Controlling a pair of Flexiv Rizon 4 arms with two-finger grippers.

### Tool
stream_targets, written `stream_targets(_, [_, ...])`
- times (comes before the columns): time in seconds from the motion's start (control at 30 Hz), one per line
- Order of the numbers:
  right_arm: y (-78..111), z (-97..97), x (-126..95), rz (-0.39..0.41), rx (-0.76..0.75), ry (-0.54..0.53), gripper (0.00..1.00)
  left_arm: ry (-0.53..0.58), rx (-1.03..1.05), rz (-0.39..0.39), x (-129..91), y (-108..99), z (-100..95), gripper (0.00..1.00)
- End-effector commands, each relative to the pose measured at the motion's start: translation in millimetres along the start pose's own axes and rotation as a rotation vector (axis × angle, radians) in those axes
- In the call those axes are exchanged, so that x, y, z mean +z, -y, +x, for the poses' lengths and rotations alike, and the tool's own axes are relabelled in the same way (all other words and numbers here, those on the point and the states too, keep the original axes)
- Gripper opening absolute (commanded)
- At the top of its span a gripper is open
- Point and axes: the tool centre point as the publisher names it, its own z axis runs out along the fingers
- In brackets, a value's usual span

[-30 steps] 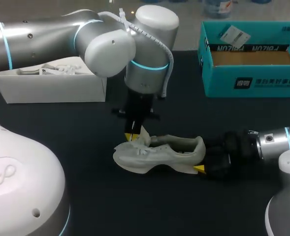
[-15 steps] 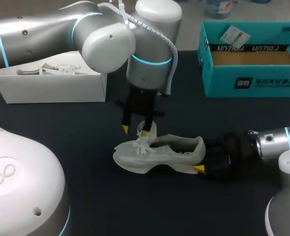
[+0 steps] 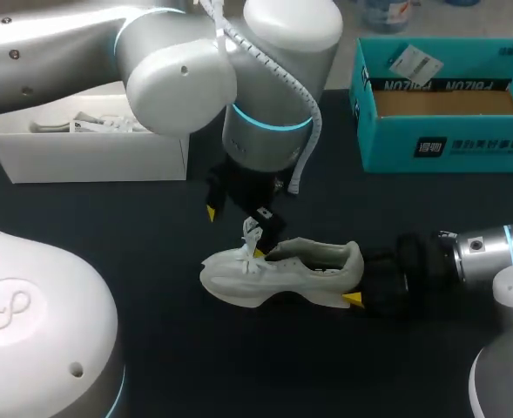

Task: Take the shoe out of the shoebox, open the shoe tongue, remove and reinsert the insole, then place the shoe into the shoebox

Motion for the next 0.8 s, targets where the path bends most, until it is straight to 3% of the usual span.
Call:
stream_targets(0.03, [5.3, 1.8, 6.6, 0.005, 0.001, 0.000, 0.00, 0.095, 0.566, 0.141, 0.7, -3.3, -0.6, 1.00])
stream_targets(0.33, [5.3, 1.8, 6.6, 0.005, 0.001, 0.000, 0.00, 0.095, 0.566, 0.141, 0.7, -3.3, -0.6, 1.00])
stream_targets(0.4, [5.3, 1.8, 6.6, 0.005, 0.001, 0.000, 0.00, 0.090, 0.653, 0.173, -1.3, -4.4, 5.4, 1.00])
stream_targets(0.53, [5.3, 1.8, 6.6, 0.005, 0.001, 0.000, 0.00, -0.033, 0.821, 0.236, -8.7, -5.5, 10.2, 1.00])
stream_targets(0.7, [5.3, 1.8, 6.6, 0.005, 0.001, 0.000, 0.00, -0.094, 0.888, 0.232, -15.1, 1.1, 15.5, 1.00])
stream_targets(0.77, [5.3, 1.8, 6.6, 0.005, 0.001, 0.000, 0.00, -0.176, 0.939, 0.214, -17.7, 4.9, 18.4, 1.00])
stream_targets(0.8, [5.3, 1.8, 6.6, 0.005, 0.001, 0.000, 0.00, -0.157, 0.955, 0.201, -18.3, 6.0, 21.1, 1.00])
